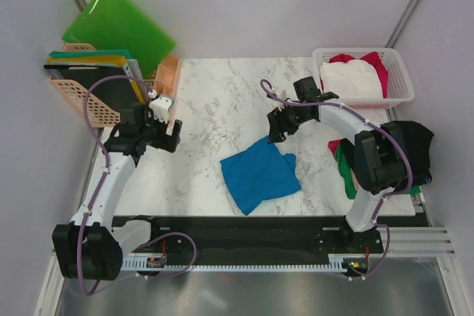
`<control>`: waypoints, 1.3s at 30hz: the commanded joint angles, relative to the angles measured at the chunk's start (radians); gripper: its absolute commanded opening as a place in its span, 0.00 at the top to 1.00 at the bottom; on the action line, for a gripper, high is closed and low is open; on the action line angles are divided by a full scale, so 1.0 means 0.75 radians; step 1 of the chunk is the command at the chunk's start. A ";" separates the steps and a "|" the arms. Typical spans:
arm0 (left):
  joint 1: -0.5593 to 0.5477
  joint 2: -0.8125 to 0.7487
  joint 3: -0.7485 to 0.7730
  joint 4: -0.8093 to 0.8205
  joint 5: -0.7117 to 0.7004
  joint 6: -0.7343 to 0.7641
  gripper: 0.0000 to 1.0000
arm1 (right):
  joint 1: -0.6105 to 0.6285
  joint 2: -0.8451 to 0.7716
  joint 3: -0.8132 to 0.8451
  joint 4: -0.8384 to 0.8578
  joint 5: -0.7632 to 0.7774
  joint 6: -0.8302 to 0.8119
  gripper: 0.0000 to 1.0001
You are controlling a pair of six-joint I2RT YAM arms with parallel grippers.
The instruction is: Fold and stack the t-shirts
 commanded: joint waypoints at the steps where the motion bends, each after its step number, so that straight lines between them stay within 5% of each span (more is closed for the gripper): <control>1: -0.008 -0.031 0.016 0.010 -0.008 0.027 0.00 | 0.026 0.058 0.056 0.087 -0.086 0.067 0.25; 23: -0.008 -0.066 0.008 -0.008 -0.006 0.031 0.00 | 0.053 0.238 0.012 0.254 0.006 0.106 0.30; 24: -0.008 -0.066 0.006 -0.006 -0.006 0.033 0.00 | 0.053 0.232 0.003 0.254 0.010 0.106 0.32; 26: -0.008 -0.064 0.004 -0.008 -0.004 0.033 0.00 | 0.053 0.220 -0.009 0.256 0.016 0.110 0.53; 27: -0.008 -0.062 0.002 -0.006 -0.004 0.031 0.00 | 0.053 0.198 -0.011 0.254 0.026 0.114 1.00; 32: -0.008 -0.044 -0.002 -0.002 0.004 0.033 0.00 | 0.053 -0.047 -0.011 0.222 0.026 0.135 1.00; 35: -0.008 -0.023 0.006 0.000 0.008 0.033 0.00 | 0.053 -0.419 0.170 0.185 0.016 0.188 1.00; 39: -0.008 0.005 0.016 0.004 0.027 0.027 0.00 | 0.053 -0.640 0.471 0.128 0.057 0.205 1.00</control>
